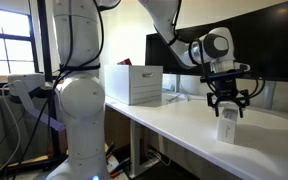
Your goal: Remove the boxes from the storage box
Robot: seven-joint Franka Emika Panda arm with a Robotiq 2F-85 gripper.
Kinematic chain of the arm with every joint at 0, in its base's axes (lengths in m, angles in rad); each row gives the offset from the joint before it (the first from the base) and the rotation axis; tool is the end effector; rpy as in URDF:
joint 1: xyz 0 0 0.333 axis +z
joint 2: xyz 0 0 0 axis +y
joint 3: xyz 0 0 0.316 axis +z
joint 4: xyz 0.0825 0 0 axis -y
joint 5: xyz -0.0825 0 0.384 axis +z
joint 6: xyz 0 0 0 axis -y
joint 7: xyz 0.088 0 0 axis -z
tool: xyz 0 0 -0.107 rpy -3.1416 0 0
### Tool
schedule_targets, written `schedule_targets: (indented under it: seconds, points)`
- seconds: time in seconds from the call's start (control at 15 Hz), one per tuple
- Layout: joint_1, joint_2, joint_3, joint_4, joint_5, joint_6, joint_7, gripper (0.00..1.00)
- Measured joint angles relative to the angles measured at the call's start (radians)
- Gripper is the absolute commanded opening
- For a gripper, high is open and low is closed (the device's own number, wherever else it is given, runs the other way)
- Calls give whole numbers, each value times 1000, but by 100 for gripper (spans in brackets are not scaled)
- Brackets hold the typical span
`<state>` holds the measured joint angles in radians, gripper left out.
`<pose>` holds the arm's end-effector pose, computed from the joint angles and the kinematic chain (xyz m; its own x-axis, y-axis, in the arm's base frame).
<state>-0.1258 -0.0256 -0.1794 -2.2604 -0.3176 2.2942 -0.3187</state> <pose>0.4963 -0.1637 0.3784 0.9766 0.2105 -0.0435 0.2147 -0.9467 0.2400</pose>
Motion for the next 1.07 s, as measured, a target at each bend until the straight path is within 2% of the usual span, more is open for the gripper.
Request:
schedule_targets:
  seconds: [0.73, 1.07]
  points:
    - [17, -42, 60, 49, -3, -22, 1, 100]
    - [47, -123, 93, 50, -4, -135, 1, 100]
